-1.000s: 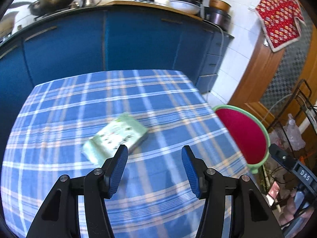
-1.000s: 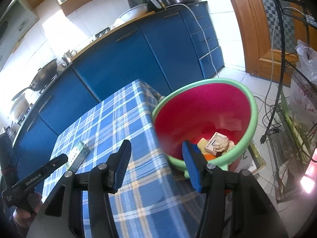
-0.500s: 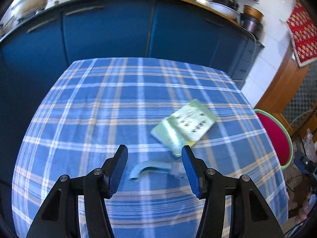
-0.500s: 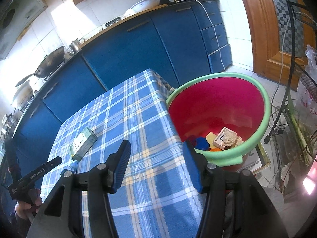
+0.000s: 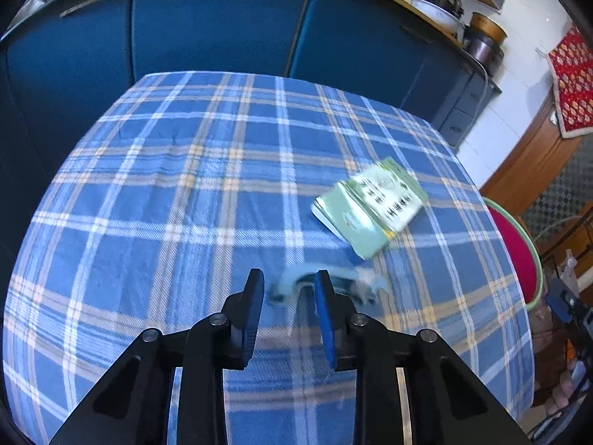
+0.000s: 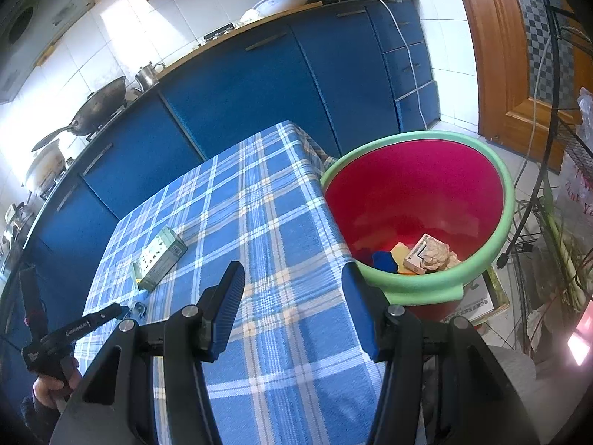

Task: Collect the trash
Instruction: 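Move both tools back over the table toward the blue hook and green box, then grasp the light blue plastic hook with the left tool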

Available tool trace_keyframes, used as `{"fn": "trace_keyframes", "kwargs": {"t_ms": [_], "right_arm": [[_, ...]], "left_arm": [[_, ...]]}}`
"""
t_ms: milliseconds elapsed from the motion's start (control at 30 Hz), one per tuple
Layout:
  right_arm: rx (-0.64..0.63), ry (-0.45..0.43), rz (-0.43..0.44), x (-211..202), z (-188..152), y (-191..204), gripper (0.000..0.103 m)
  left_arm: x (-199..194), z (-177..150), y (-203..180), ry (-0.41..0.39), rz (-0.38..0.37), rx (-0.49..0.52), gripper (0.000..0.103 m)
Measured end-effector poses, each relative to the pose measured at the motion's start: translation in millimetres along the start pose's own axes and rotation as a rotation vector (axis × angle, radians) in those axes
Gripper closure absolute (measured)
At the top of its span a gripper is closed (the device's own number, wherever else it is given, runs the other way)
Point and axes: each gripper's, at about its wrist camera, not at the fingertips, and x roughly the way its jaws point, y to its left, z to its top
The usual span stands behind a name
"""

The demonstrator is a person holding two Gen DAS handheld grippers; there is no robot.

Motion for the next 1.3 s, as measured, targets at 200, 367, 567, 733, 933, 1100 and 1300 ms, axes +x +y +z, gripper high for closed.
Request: {"fn": "trace_keyframes", "kwargs": {"t_ms": [200,367,567,733,933,1100,1300], "right_arm": [[0.001,0.004,0.005,0,-1,0,0.046],[0.004,0.004,0.004,1,-2,0,0.046],[0.003,0.009,0.004,2,-2,0,0.046],[0.005,0.013,0.005,3,-2,1,0.046],[0.003,0.019,0.001,5,-3,3,0.045],[-0.007,0.024,-0.008,8,-3,6,0.044],[-0.031,0.044,-0.009,15,-4,15,0.043]], "left_arm": [[1,-13,-12,0.044,-0.032,0.035,0.074],[-3,-16,-22,0.051,-0.037,0.069,0.073],[-1,-13,-27,0.038,0.020,0.135,0.054],[6,-6,-32,0.041,0.035,0.213,0.054],[18,-2,-43,0.050,0.014,0.318,0.054],[20,-1,-50,0.046,-0.023,0.358,0.070],[16,-6,-48,0.032,-0.042,0.355,0.085]]}}
